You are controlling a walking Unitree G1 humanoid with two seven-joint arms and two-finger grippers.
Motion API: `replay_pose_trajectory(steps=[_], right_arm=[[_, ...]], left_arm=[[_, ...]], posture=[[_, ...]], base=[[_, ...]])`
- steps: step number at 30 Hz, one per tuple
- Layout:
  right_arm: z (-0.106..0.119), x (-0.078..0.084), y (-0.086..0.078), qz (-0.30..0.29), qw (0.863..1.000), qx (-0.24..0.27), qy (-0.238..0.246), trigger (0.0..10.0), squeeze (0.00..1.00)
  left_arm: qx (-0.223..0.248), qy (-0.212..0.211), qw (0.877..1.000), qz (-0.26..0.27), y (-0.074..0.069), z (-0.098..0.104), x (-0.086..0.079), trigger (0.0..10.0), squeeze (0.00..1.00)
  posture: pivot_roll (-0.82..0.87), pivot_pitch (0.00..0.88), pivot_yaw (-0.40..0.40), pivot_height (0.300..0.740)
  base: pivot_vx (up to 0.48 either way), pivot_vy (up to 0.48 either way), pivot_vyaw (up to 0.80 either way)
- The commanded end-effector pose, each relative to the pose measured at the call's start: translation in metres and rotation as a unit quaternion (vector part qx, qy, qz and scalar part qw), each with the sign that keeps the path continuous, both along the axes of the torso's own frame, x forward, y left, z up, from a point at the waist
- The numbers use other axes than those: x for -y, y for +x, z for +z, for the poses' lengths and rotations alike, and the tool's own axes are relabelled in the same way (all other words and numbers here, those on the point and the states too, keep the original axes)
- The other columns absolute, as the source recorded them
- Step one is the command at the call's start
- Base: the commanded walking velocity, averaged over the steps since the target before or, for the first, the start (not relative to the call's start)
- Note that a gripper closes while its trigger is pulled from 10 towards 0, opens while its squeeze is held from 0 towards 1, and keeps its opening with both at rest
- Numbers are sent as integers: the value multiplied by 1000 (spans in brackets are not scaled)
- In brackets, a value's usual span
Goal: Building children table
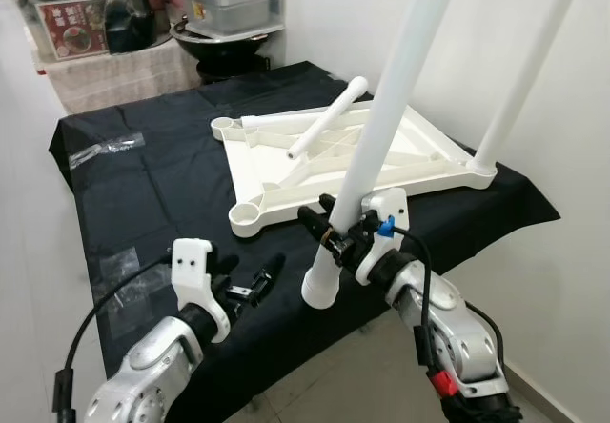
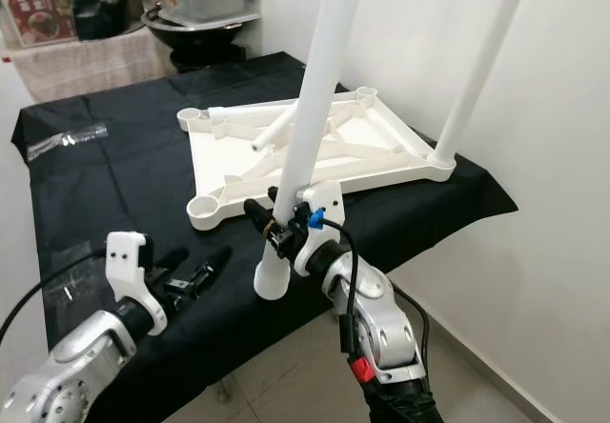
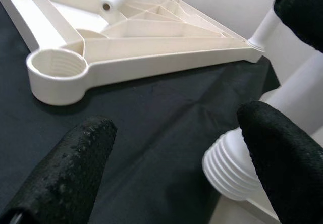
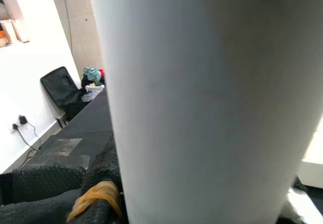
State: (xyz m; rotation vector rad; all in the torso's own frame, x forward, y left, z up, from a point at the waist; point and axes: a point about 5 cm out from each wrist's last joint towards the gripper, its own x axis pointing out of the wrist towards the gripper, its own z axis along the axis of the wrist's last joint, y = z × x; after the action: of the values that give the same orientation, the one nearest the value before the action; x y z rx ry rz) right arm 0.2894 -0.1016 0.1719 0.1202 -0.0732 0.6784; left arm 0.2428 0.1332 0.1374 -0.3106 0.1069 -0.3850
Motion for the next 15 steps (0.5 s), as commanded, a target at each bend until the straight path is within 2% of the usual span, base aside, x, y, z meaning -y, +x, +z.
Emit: replay_pose_trajectory(steps=[1,2,4,9,11,15], right_arm=[[3,-1,-1,5,1000,7,1,10000,0],[3,-1,-1,5,1000,7,1,10000,0],[8,-4,1,9,1000,17,1,10000,0],[11,-6,2,9,1000,20,-1,10000,0],[9,-8,0,14,999,20,-21,10000,0],[8,-10,0,22,999,21,-39,10000,0]], left_arm=[[-3,5,1000,11,1,-5,-1,10000,0],[-3,5,1000,11,1,-5,-1,10000,0],[0,1,999,34,5,-6,-4,10000,0],[2,0,999,43,5,-8,-3,10000,0],[5,-3,999,45,4,-8,-3,10000,0],[6,-7,999,45,7,-8,-2,10000,0]], posture=[[-52,0,-21,740],[-52,0,-21,740],[-48,0,-24,740],[-44,0,-24,740],[-38,0,-17,740],[-37,0,-17,740]], base=[[0,0,0],[0,0,0],[0,-450,0],[0,-454,0],[0,-454,788],[0,0,792]])
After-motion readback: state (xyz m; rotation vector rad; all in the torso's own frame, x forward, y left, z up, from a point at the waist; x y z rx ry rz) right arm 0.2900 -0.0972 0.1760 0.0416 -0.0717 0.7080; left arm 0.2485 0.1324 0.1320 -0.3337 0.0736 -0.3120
